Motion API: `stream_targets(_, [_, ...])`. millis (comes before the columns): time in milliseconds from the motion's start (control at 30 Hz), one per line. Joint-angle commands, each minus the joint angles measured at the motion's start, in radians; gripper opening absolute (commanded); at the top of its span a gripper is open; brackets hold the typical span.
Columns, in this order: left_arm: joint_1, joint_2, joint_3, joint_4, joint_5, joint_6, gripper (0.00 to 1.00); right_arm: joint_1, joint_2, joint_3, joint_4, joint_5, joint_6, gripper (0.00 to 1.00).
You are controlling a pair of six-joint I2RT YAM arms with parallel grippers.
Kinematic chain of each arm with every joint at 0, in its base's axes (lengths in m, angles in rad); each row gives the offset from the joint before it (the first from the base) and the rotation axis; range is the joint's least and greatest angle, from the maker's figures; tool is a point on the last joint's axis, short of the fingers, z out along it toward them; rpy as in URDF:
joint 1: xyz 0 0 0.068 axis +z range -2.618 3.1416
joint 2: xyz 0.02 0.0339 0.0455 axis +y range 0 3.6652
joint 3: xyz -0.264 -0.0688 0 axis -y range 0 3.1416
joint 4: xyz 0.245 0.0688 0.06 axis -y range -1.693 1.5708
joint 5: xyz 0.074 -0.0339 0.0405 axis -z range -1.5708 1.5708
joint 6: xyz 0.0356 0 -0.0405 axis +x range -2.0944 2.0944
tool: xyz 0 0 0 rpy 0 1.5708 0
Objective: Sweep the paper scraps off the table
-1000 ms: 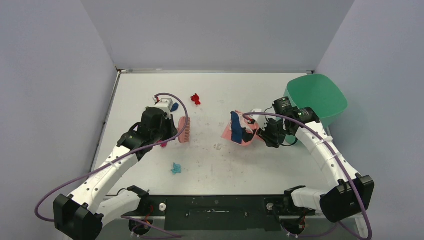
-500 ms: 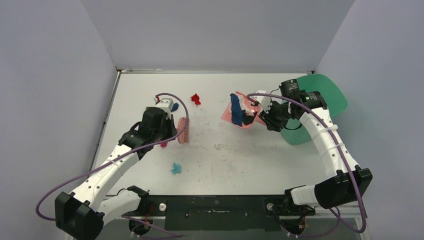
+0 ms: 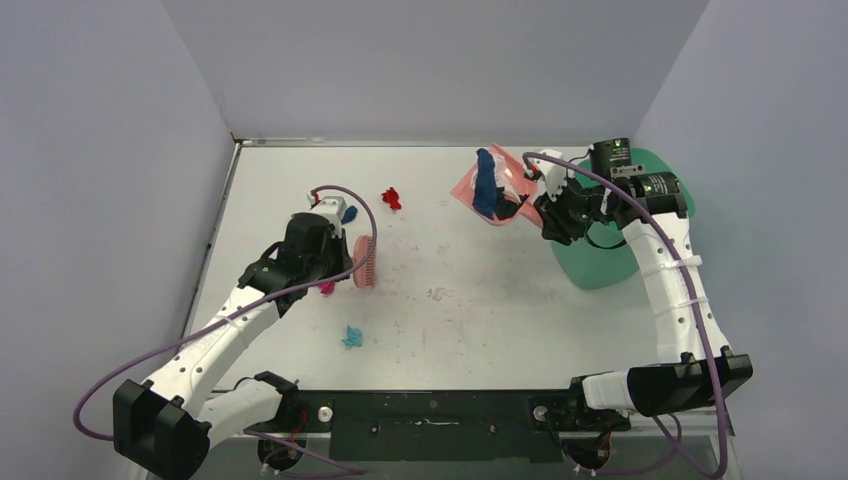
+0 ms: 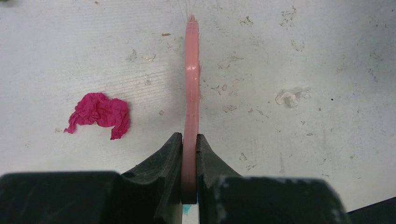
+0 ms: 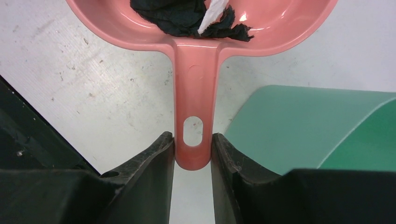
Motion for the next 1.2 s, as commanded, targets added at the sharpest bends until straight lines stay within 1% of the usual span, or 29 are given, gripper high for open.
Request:
stream_targets(0, [0.007, -0.006, 0.009, 0.065, 0.022, 0.010, 0.00, -0.030, -0.041, 0.081, 0.050, -0.023, 0.085, 0.05])
stream_targets(167, [0.007, -0.009, 0.009, 0.064, 0.023, 0.010, 0.00, -0.054, -0.034, 0.155, 0.038, 0.047, 0.099, 0.05])
stream_targets(400, [0.007, -0.012, 0.013, 0.061, 0.032, 0.013, 0.00, -0.081, -0.024, 0.252, -0.045, 0.131, 0.098, 0.05])
stream_targets(500, [0.007, -0.014, 0.013, 0.061, 0.041, 0.012, 0.00, -0.090, -0.027, 0.266, -0.065, 0.191, 0.103, 0.05])
stream_targets(633, [0.007, -0.019, 0.013, 0.061, 0.051, 0.012, 0.00, -0.113, -0.015, 0.290, -0.110, 0.229, 0.110, 0.05])
stream_targets(867, [0.005, -0.028, 0.011, 0.060, 0.056, 0.012, 0.00, -0.155, -0.020, 0.305, -0.115, 0.318, 0.101, 0.05])
stream_targets(1000, [0.005, -0.033, 0.012, 0.058, 0.057, 0.013, 0.00, -0.244, -0.013, 0.293, -0.114, 0.321, 0.066, 0.05])
stream_targets(1167, [0.004, -0.036, 0.011, 0.058, 0.057, 0.013, 0.00, -0.390, 0.012, 0.302, -0.115, 0.292, -0.014, 0.05])
